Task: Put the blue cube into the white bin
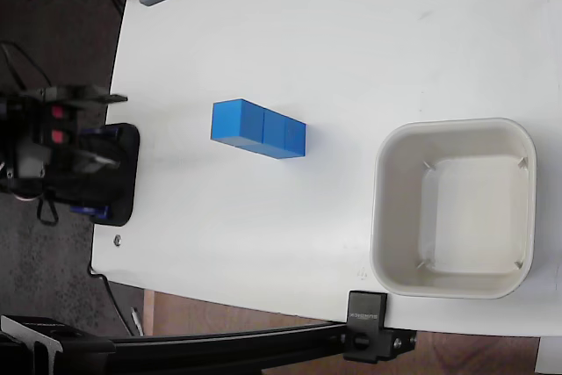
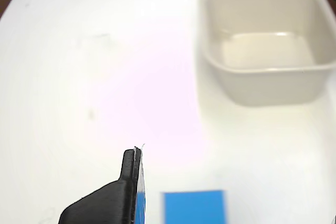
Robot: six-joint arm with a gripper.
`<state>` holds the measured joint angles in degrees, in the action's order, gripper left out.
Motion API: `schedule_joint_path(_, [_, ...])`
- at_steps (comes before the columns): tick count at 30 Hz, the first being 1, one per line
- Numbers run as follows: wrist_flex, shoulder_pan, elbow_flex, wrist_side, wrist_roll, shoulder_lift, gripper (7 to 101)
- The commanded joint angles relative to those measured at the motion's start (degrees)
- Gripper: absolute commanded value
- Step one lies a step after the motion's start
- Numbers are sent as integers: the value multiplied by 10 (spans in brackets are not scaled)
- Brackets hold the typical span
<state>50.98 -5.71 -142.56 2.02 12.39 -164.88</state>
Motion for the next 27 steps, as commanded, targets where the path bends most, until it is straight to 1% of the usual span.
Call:
schedule_joint_path(1, [-34, -82, 94, 110, 11, 96, 1003])
schedule_joint_path(5, [-47, -76, 148, 76, 7, 177, 995])
schedule_joint_path(9, [-23, -54, 189, 49, -4, 243, 1000])
schedule_joint_path(11, [-33, -50, 173, 41, -5, 250, 1000])
schedule_joint_path(15, [-82, -42, 112, 7, -2, 250, 1003])
schedule_joint_path(24, [-89, -44, 89, -15, -17, 272, 1003])
schedule_joint_path(27, [-95, -44, 78, -12, -22, 279, 1003])
